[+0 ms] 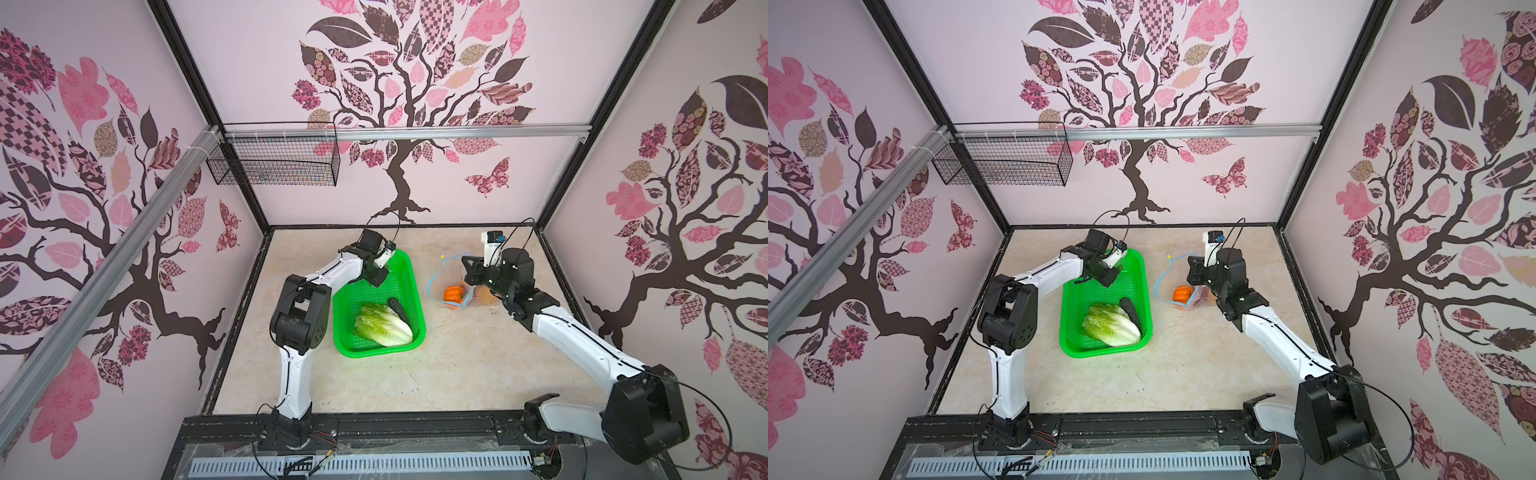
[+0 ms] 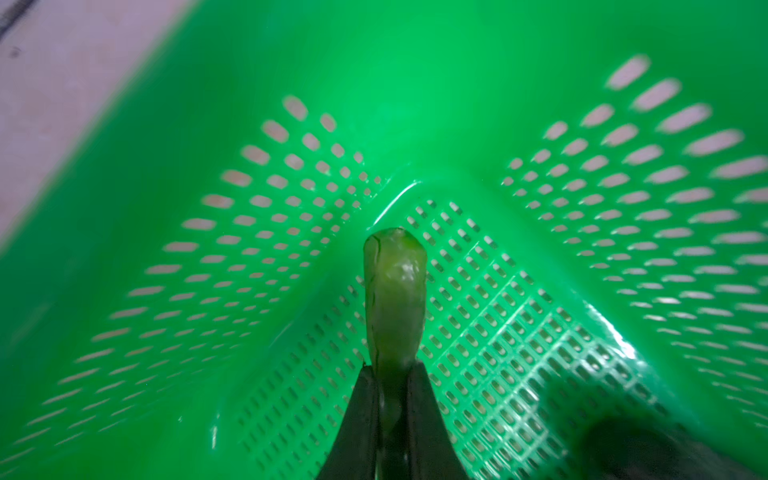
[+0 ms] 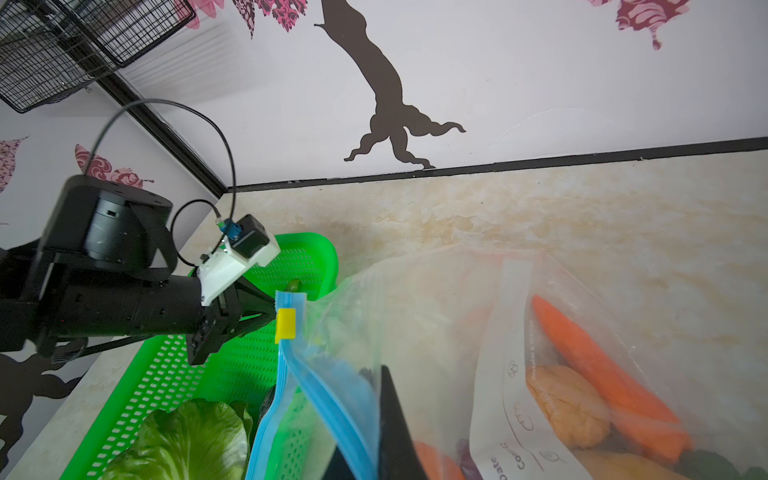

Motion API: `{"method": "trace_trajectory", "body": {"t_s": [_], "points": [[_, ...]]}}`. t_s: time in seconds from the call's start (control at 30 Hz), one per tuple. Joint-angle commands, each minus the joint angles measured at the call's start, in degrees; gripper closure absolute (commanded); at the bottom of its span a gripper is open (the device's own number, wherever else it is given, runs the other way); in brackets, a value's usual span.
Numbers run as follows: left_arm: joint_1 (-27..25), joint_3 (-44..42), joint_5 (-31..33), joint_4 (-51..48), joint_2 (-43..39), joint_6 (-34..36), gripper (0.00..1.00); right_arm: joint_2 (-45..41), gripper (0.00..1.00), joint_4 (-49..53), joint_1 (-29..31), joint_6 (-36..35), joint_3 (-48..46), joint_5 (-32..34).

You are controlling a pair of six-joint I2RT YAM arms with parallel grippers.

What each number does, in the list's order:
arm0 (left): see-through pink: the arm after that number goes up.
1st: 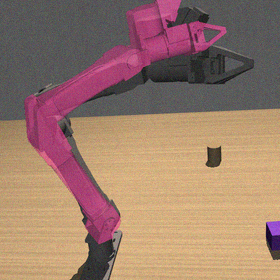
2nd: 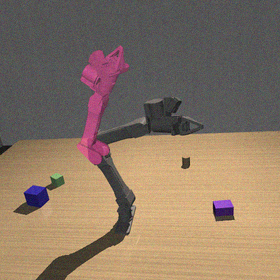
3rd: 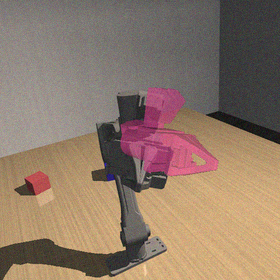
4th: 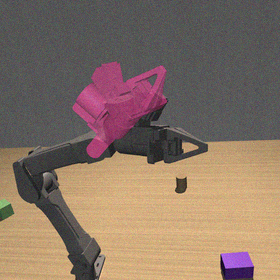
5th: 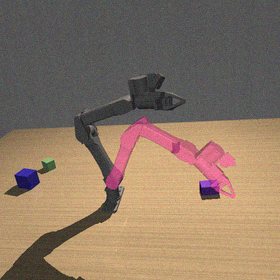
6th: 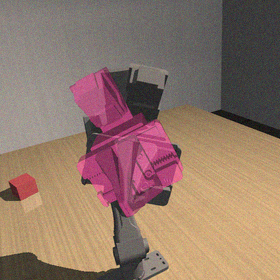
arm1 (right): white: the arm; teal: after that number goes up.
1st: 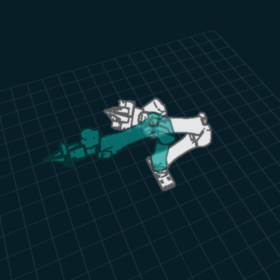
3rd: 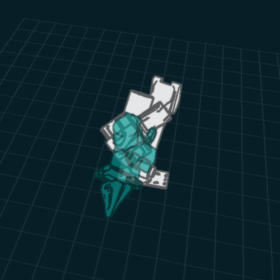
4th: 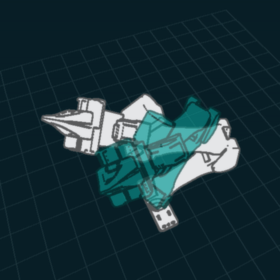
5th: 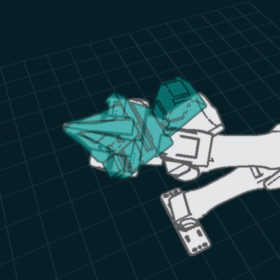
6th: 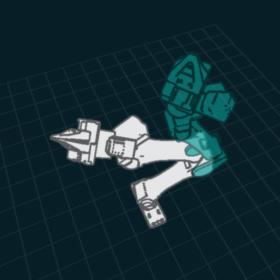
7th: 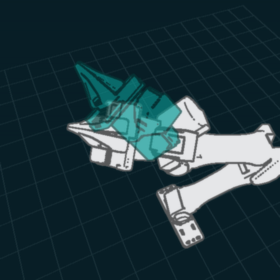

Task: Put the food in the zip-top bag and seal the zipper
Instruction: 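Lower the left gripper onto the green pepper and grasp it, then carry the green pepper with the left gripper into the bag mouth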

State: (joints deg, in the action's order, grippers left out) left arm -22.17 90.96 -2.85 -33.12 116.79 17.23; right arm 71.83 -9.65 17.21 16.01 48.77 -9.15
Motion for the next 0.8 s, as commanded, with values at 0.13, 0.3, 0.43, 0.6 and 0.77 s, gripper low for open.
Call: {"method": "trace_trajectory", "body": {"t_s": [0.13,0.3,0.43,0.6,0.77], "points": [[-0.15,-7.04,-8.49,8.96,-11.91,-13.0,0.88,-1.21,1.0,-0.63,0.1,-0.53,0.27,0.19],[-0.24,-12.5,-17.93,16.96,-19.95,-23.85,0.89,-1.34,1.0,-0.63,0.1,-0.32,0.19,0.01],[-1.12,-17.43,-23.39,24.81,-24.91,-31.42,0.88,-1.43,1.0,-0.72,0.1,-0.27,0.18,-0.08],[-7.59,-18.68,-21.54,25.75,-26.96,-33.24,0.88,-1.35,1.0,-0.91,0.1,-0.1,0.14,-0.43],[-15.01,-18.38,-20.57,28.67,-25.66,-33.38,0.87,-1.43,1.0,-0.98,0.1,0.07,0.12,-0.7]]}}
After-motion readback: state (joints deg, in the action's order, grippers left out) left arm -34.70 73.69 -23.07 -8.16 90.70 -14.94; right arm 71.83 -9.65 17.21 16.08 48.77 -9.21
